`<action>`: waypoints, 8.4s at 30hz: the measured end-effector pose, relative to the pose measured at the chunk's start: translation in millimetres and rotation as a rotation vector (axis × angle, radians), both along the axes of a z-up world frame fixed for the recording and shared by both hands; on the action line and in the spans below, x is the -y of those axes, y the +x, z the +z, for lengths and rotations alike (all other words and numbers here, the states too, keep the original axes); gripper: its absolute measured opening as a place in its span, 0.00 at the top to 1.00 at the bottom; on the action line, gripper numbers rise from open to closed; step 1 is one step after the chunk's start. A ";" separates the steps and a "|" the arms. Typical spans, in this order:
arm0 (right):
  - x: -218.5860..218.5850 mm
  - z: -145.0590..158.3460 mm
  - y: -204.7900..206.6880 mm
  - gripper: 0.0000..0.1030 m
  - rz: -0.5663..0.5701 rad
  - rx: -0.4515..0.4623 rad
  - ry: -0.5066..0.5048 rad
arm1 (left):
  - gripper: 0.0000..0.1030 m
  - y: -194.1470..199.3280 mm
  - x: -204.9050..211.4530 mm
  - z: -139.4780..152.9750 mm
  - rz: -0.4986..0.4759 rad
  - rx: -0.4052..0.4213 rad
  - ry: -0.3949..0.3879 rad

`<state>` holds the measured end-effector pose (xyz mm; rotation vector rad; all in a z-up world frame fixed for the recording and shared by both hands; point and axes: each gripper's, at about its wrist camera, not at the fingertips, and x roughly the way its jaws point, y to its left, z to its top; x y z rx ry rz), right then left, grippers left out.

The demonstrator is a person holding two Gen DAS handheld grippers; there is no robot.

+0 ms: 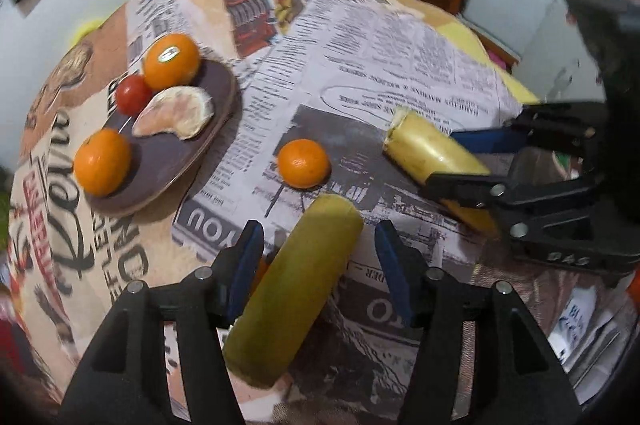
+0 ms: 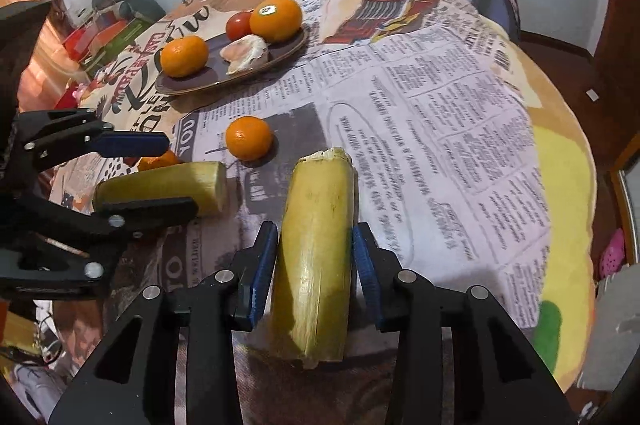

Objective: Organize fruits
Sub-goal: 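Lift and carry both corn cobs upright toward the purple plate, then lay both corn cobs on the purple plate and open both grippers, then grasp a mandarin with the right gripper while the left gripper grasps another mandarin, then place both mandarins on the purple plate beside the corn and open both grippers, then grasp the dark red date with the right gripper while the left gripper grasps another date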

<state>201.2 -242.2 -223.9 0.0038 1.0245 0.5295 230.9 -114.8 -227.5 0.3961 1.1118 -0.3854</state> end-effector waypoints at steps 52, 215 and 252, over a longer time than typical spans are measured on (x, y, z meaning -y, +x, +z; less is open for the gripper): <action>-69.9 95.1 31.8 0.67 0.011 0.243 0.087 | 0.64 7.5 -142.5 100.7 0.339 0.297 -0.341; -112.0 23.0 95.6 0.58 0.040 0.130 -0.025 | 0.56 48.7 -176.6 21.8 0.546 0.165 -0.380; -154.3 4.1 31.2 0.58 0.224 0.110 -0.066 | 0.56 -18.3 -173.9 -15.6 0.551 0.059 -0.359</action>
